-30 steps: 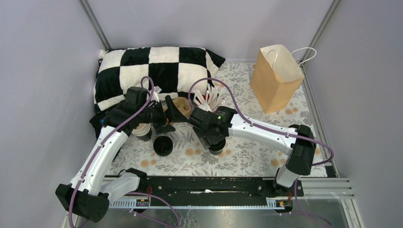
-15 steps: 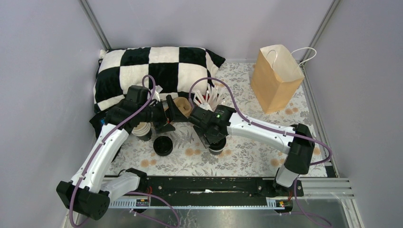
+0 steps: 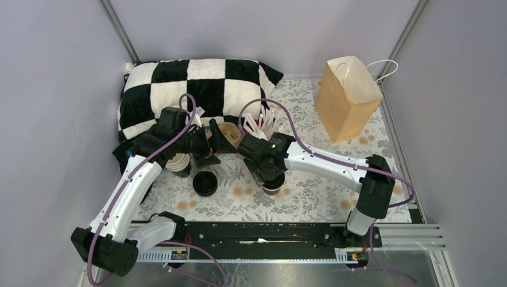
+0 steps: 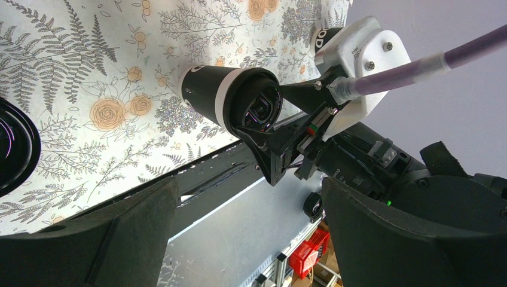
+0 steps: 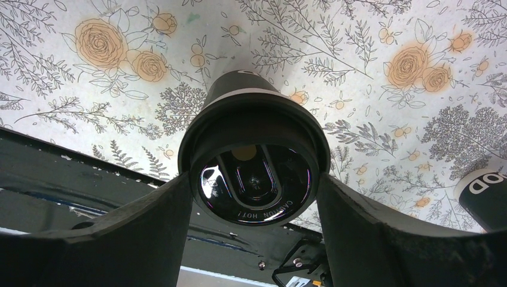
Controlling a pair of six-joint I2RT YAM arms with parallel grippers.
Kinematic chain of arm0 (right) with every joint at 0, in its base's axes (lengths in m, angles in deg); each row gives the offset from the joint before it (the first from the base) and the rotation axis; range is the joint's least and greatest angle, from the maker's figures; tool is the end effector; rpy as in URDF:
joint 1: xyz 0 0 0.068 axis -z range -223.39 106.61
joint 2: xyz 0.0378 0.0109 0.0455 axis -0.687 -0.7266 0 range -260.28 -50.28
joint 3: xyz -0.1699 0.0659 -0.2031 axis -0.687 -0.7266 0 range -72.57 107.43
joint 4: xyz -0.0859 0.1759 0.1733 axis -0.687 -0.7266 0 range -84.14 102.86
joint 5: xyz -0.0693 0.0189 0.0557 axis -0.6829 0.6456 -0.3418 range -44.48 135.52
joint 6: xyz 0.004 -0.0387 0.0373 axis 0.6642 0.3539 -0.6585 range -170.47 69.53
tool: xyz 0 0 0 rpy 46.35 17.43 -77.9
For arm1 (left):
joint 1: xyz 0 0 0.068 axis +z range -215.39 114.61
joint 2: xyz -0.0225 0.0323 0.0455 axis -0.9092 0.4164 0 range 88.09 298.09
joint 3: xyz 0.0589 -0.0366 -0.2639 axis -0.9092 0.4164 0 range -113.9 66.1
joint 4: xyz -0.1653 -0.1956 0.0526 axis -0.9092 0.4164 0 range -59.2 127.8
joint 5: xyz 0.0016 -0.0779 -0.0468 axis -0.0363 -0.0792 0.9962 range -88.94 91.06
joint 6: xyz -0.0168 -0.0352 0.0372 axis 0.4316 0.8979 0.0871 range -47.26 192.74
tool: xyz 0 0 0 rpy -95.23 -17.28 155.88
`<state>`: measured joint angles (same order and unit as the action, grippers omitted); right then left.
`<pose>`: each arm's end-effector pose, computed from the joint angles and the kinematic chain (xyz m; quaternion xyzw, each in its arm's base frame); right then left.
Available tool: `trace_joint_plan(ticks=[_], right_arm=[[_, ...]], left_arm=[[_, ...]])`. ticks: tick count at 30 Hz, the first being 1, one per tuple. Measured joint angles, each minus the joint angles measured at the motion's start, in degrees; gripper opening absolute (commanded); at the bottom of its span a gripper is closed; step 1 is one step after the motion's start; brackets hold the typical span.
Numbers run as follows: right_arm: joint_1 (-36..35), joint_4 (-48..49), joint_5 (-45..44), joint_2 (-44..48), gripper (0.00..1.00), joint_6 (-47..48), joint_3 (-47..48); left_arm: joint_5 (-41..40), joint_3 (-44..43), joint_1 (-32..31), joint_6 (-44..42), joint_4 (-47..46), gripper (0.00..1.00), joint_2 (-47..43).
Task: Pack the takeout coffee
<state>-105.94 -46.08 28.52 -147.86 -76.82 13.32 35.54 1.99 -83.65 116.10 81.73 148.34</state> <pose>0.1672 0.2993 0.2824 -0.2792 0.9344 0.0125 0.2208 0.1833 -0.0817 0.3435 -0.0872 0.8911 -0.4159 0.1589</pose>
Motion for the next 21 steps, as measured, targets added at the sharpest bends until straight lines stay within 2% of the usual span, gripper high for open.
trace_joint_plan(ticks=[21], right_arm=[[0.09,-0.98,0.31,0.35,0.78,-0.33,0.39]], left_arm=[[0.02,-0.81,0.0,-0.48,0.0,0.93,2.05]])
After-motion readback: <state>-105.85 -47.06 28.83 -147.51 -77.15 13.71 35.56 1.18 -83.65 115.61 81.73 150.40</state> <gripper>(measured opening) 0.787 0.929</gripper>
